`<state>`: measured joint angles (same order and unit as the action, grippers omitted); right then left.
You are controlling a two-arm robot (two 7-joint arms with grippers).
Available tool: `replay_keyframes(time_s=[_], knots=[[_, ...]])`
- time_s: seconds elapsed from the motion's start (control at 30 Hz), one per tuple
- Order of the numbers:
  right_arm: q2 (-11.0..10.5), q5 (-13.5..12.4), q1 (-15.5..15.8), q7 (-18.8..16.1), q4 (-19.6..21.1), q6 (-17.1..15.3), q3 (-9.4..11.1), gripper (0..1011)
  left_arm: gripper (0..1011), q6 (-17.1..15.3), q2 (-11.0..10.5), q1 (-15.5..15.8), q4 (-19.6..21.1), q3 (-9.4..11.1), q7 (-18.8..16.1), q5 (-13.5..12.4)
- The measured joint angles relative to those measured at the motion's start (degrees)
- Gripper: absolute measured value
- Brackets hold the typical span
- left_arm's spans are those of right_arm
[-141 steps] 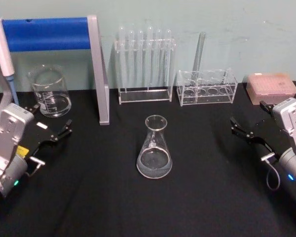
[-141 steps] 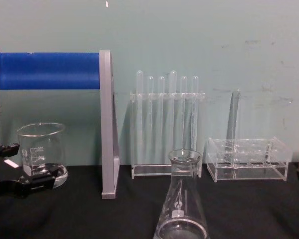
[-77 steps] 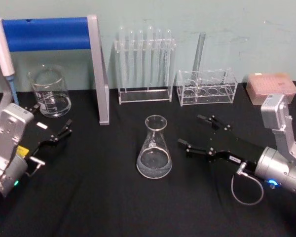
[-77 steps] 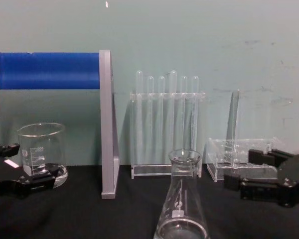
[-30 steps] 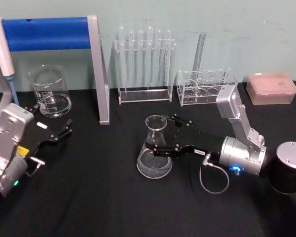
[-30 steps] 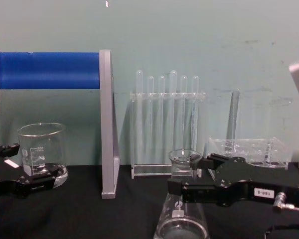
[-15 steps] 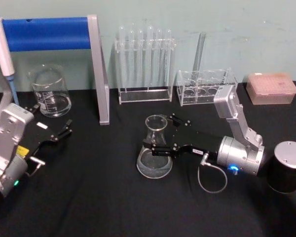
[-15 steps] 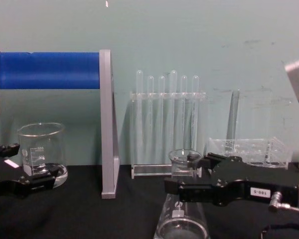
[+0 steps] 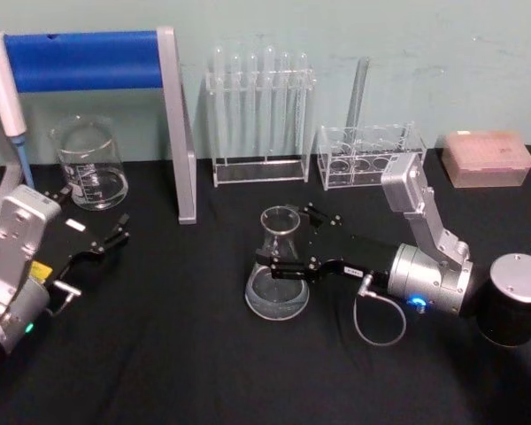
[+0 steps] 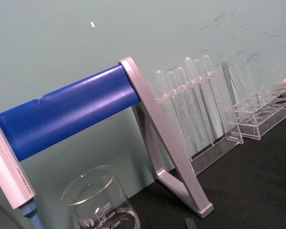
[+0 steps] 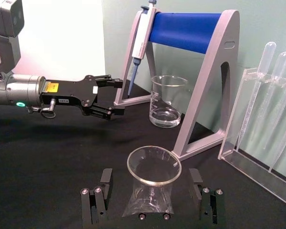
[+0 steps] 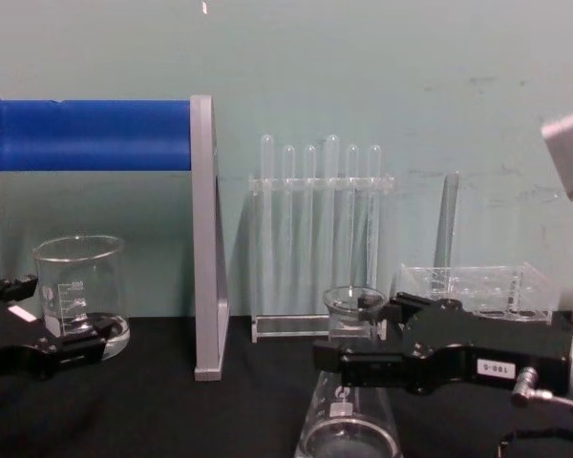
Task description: Grasp the erlenmeyer flask with one hand, shake it three times, then place it back.
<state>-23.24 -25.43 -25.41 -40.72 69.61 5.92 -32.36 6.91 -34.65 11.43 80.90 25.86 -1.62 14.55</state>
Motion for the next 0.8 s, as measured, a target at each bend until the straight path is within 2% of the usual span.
replay_keyframes(time_s=[0.53,0.7,0.8], knots=[[-0.07,-0.16,0.03,-0.12,0.04,-0.06,0.05,994,1001,0.0,0.0,0.0,0.0,0.0,0.0,0.0],[-0.07,-0.19,0.03,-0.15,0.04,-0.09,0.05,912,1001,0.0,0.0,0.0,0.0,0.0,0.0,0.0],[-0.07,-0.2,0.03,-0.17,0.04,-0.1,0.05,817,1001,0.0,0.0,0.0,0.0,0.0,0.0,0.0]])
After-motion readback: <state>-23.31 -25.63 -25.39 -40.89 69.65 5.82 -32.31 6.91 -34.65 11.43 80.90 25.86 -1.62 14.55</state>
